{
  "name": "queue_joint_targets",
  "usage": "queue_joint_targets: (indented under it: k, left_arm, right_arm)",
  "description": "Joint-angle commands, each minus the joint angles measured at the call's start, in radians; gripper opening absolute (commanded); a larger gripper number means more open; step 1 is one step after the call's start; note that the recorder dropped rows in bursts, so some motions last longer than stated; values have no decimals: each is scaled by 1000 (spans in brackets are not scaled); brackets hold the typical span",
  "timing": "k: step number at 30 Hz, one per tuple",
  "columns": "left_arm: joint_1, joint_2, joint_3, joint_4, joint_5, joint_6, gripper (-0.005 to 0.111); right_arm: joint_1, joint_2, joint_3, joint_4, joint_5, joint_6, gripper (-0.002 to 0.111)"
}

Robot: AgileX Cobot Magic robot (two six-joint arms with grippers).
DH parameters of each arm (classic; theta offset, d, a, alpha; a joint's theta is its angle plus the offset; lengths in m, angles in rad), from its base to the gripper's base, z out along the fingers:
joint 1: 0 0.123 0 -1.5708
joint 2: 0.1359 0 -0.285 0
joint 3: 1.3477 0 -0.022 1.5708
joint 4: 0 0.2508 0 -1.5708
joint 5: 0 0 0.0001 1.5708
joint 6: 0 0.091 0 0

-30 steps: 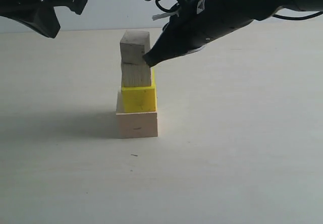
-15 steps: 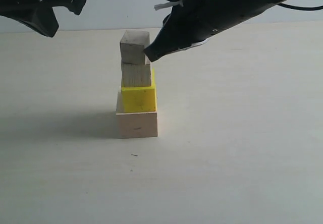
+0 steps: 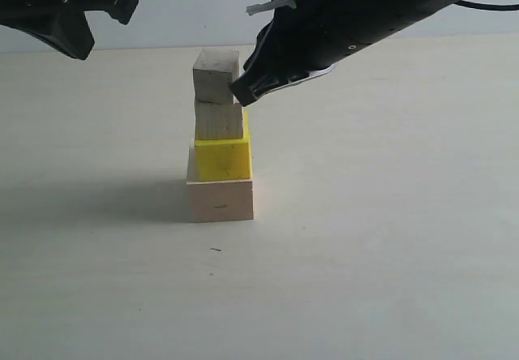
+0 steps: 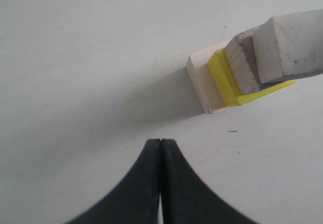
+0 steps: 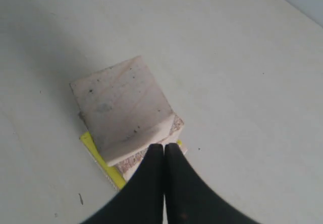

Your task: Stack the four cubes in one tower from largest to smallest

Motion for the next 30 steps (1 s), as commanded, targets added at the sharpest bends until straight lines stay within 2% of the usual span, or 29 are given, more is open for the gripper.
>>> queue_joint_targets:
  k: [1,30]
  left_arm:
    - [1,-10,5,9,-4,-1,0]
    - [1,-10,5,9,-4,16,0]
  right_arm:
    - [-5,-4,-7,21,-7,-36,0]
    - [-5,37,-7,86,-57,-134,0]
